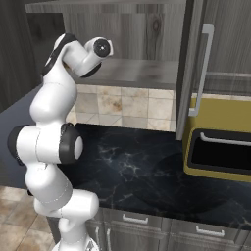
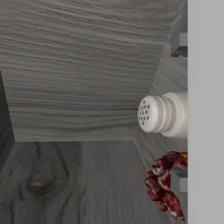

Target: The dining table condiment station is running low on shaker. Refill the condiment station by opening the cabinet and taking the shaker from the cabinet and placing it on the dining table.

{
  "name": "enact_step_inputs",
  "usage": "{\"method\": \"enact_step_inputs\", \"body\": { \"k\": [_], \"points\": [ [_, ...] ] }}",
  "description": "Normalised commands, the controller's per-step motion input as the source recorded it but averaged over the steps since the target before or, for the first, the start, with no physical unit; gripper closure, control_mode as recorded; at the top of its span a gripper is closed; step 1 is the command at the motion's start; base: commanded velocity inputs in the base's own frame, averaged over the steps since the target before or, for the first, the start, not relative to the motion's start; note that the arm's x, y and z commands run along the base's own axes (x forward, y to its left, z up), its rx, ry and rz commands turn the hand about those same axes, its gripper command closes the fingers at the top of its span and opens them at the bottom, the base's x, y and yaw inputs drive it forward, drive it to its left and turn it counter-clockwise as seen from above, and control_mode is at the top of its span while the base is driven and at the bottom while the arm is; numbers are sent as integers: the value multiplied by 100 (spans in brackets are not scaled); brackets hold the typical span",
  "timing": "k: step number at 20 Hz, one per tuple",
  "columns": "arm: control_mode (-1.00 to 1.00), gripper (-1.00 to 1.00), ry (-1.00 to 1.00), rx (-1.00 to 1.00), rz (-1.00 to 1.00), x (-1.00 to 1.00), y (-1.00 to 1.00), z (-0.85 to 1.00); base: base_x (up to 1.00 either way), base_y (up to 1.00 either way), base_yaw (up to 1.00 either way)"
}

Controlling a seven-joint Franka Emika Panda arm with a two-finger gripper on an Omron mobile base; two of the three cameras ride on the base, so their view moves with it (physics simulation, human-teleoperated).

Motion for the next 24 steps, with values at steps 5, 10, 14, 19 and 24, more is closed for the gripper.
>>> {"method": "enact_step_inputs", "body": {
  "k": [5, 10, 14, 19, 24],
  "points": [
    [-100, -100, 0, 0, 0, 4, 5, -10, 0, 0, 0],
    [-100, -100, 2, 1, 0, 15, 1, 0, 0, 0, 0],
    [-100, -100, 3, 1, 0, 11, 1, -1, 0, 0, 0],
    [-100, -100, 5, 0, 3, 2, 24, -21, 0, 0, 0],
    [-100, -100, 4, 0, 5, 4, 30, -18, 0, 0, 0]
  ]
}}
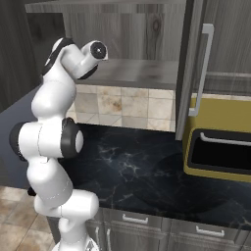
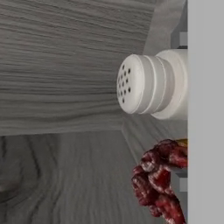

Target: The dining table condiment station is running low on shaker. Refill the condiment station by opening the cabinet and taking the shaker from the cabinet and placing it on the dining table.

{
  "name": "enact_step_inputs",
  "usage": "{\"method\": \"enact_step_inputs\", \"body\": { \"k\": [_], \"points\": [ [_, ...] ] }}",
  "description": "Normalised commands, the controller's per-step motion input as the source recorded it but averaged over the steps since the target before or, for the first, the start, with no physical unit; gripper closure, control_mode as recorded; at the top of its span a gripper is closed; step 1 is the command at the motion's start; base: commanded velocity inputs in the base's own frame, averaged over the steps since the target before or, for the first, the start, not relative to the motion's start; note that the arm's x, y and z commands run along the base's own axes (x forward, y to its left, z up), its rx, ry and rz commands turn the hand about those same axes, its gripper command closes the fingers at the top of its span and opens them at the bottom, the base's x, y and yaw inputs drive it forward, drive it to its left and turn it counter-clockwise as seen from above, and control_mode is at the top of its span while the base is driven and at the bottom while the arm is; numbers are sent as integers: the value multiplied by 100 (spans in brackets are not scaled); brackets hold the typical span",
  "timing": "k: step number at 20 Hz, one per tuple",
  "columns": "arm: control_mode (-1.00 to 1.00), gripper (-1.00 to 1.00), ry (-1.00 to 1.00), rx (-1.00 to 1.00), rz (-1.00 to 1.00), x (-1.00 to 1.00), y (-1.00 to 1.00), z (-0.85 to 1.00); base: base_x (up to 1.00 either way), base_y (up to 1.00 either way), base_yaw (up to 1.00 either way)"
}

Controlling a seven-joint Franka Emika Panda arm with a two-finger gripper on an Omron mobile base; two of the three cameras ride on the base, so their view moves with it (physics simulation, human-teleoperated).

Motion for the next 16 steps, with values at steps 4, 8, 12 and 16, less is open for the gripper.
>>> {"method": "enact_step_inputs", "body": {
  "k": [4, 8, 12, 16],
  "points": [
    [-100, 100, 0, 1, 6, 3, 0, -1, 0, 0, 0],
    [-100, 100, 0, 3, 7, 0, -12, -4, 0, 0, 0],
    [-100, 100, 0, 6, 5, 0, -13, 0, 0, 0, 0],
    [-100, 100, 0, 5, 2, 0, -6, 0, 0, 0, 0]
  ]
}}
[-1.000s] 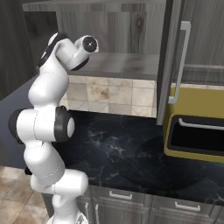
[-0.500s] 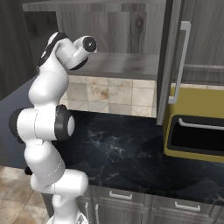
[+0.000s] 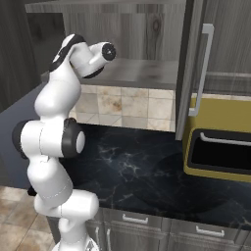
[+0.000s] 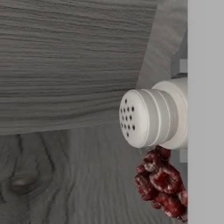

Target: The dining table condiment station is running low on shaker. Refill the condiment station by opening the cabinet and taking the shaker from the cabinet and placing it on the dining table.

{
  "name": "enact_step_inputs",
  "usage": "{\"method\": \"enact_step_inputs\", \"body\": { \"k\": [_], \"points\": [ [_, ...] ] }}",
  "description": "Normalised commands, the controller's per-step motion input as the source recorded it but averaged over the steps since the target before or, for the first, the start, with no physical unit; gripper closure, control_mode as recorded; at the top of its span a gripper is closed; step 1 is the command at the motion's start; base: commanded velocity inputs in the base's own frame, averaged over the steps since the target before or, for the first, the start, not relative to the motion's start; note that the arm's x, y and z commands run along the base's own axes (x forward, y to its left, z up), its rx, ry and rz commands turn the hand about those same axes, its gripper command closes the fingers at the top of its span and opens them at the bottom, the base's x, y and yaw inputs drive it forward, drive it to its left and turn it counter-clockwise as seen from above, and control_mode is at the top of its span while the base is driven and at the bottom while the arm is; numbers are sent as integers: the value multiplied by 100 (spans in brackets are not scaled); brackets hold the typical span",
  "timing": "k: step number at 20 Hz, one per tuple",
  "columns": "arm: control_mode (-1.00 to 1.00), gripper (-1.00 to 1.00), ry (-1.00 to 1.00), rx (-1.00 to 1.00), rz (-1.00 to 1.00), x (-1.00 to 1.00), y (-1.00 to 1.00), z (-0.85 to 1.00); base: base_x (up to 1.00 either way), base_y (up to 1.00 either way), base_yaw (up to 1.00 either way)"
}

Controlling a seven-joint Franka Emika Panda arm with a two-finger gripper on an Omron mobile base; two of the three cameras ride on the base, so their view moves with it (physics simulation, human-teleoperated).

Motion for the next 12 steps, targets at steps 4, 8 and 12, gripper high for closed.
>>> {"method": "enact_step_inputs", "body": {
  "k": [4, 8, 12],
  "points": [
    [-100, 100, 2, 1, 0, 0, 0, 0, 0, 0, 0],
    [-100, 100, 0, 0, 0, 0, 0, -7, 0, 0, 0],
    [-100, 100, 0, 0, 0, -8, 0, -10, 0, 0, 0]
  ]
}}
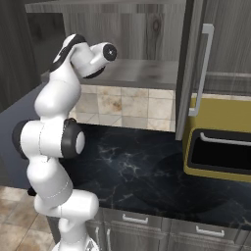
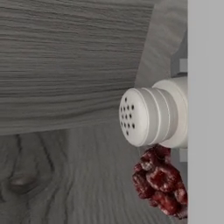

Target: The dining table condiment station is running low on shaker. Refill the condiment station by opening the cabinet and taking the shaker from the cabinet and placing it on the dining table.

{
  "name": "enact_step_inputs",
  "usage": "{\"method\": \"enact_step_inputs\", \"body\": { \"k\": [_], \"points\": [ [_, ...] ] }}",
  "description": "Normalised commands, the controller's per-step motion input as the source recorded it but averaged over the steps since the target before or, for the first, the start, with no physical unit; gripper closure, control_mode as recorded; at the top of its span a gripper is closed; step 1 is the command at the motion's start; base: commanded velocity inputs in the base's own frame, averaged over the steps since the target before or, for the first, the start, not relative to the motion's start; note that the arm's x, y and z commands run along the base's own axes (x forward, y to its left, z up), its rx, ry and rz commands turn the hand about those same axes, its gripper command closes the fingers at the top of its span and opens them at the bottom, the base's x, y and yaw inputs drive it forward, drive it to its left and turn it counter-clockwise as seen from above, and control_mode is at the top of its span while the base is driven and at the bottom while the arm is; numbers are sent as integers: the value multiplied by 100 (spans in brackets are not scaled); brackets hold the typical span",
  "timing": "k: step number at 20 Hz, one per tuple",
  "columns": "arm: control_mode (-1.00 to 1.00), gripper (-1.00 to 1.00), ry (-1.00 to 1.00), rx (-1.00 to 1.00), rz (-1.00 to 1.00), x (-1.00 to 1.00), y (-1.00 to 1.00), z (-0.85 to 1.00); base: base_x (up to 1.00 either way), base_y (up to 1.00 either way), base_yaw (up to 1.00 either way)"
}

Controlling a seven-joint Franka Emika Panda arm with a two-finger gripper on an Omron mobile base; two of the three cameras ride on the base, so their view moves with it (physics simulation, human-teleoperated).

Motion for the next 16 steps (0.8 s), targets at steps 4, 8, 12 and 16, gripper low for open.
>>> {"method": "enact_step_inputs", "body": {
  "k": [4, 8, 12, 16],
  "points": [
    [-100, 100, -2, 2, 0, -48, -1, -7, 0, 0, 0],
    [-100, 100, -8, 2, 0, -76, 0, -1, 0, 0, 0],
    [-100, 100, -13, 4, -5, -100, -3, 0, 0, 0, 0],
    [-100, 100, -4, 7, -7, -100, -2, 0, 0, 0, 0]
  ]
}}
